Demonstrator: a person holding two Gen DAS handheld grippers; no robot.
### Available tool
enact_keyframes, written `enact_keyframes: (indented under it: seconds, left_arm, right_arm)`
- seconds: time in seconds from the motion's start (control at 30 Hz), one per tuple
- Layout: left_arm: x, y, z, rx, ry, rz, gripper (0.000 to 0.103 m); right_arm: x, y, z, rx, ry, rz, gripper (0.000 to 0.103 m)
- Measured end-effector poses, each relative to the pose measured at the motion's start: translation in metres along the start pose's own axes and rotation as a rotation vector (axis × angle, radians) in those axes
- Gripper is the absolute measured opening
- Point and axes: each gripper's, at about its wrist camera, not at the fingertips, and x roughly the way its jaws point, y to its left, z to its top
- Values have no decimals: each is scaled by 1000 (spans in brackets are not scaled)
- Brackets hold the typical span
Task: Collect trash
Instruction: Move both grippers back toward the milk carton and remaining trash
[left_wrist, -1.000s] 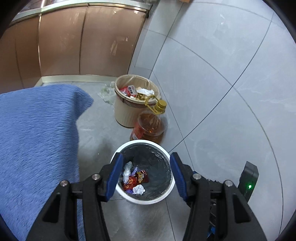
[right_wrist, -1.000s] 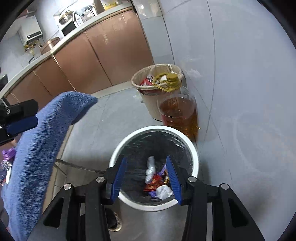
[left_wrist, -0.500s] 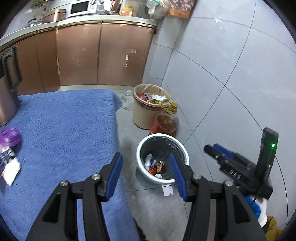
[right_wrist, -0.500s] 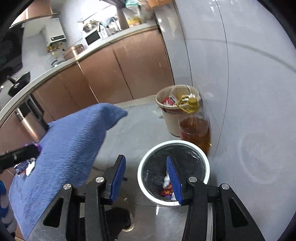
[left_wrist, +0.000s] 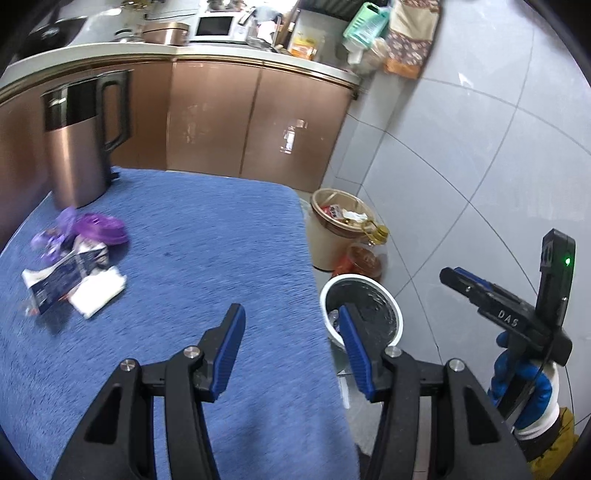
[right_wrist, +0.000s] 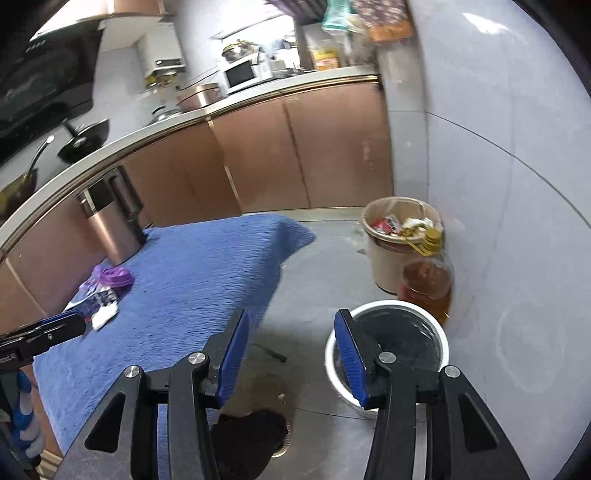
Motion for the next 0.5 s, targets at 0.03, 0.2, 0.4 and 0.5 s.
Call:
enact_keyframes:
  seconds: [0.03, 0.2, 0.4, 0.5]
  left_arm:
    - [-4, 7, -3, -9, -4, 2, 51]
    - [-24, 51, -11, -51, -26, 40, 51]
    - [-46, 118, -8, -95, -54, 137, 51]
    - [-50, 147, 0, -88, -49, 190, 51]
  right_arm:
    - [0, 10, 2, -17, 3, 9, 46]
    - [2, 47, 14, -87, 15, 64, 46]
    - [22, 92, 28, -161, 50, 166, 46]
    - [39, 115, 33, -197, 81, 225, 46]
